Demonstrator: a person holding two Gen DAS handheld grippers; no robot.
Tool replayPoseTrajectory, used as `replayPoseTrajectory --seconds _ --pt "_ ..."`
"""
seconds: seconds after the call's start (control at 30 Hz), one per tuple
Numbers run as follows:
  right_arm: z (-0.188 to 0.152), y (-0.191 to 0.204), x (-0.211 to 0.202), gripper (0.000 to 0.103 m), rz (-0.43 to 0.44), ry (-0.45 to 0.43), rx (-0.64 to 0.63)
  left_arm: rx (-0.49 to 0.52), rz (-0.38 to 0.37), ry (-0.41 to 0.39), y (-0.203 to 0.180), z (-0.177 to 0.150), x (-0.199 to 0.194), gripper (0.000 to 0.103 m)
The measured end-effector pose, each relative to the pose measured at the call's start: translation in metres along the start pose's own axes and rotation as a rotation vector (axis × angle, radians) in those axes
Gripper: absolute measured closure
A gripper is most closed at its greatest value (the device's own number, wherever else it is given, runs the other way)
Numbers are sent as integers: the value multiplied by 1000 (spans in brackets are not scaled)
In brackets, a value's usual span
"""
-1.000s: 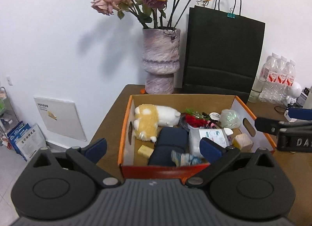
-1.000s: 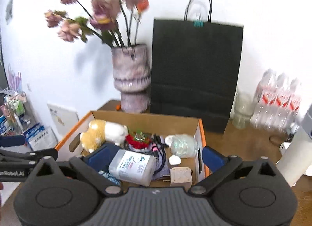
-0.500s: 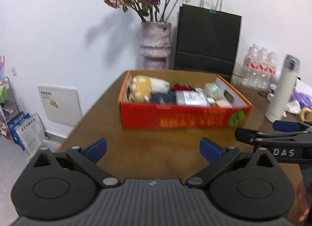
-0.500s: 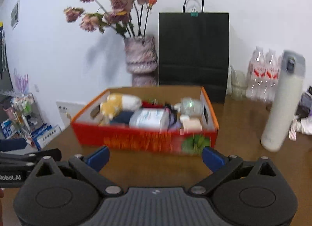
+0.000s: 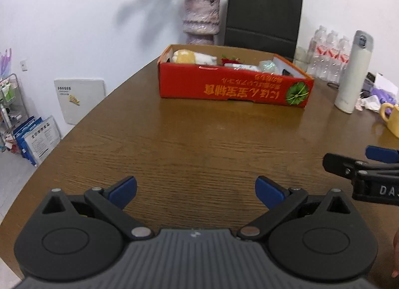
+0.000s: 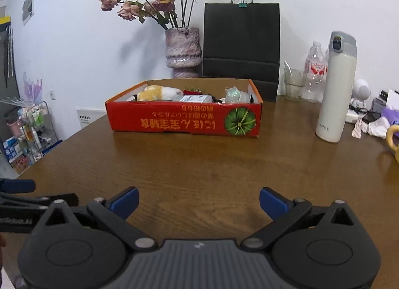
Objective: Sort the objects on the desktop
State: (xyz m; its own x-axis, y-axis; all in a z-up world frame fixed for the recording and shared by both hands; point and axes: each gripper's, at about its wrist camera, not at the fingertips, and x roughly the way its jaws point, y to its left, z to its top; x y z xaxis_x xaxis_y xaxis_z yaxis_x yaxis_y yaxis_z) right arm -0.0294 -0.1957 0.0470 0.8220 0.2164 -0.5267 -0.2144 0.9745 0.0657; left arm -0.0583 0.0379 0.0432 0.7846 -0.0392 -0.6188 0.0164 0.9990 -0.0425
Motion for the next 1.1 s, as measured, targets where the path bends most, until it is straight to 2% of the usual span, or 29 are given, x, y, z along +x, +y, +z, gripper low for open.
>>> replayPoseTrajectory --seconds 0.17,0.37,0.7,1.1 --pt "-5 2 16 0 -12 49 -8 0 22 11 -3 -4 15 0" --pt "0 7 38 0 -12 76 -28 45 46 23 -7 -3 33 0" --pt "7 6 73 0 -44 141 -32 41 27 32 -7 10 57 0" --pt "4 3 71 0 -31 135 -22 41 25 33 -7 10 59 0"
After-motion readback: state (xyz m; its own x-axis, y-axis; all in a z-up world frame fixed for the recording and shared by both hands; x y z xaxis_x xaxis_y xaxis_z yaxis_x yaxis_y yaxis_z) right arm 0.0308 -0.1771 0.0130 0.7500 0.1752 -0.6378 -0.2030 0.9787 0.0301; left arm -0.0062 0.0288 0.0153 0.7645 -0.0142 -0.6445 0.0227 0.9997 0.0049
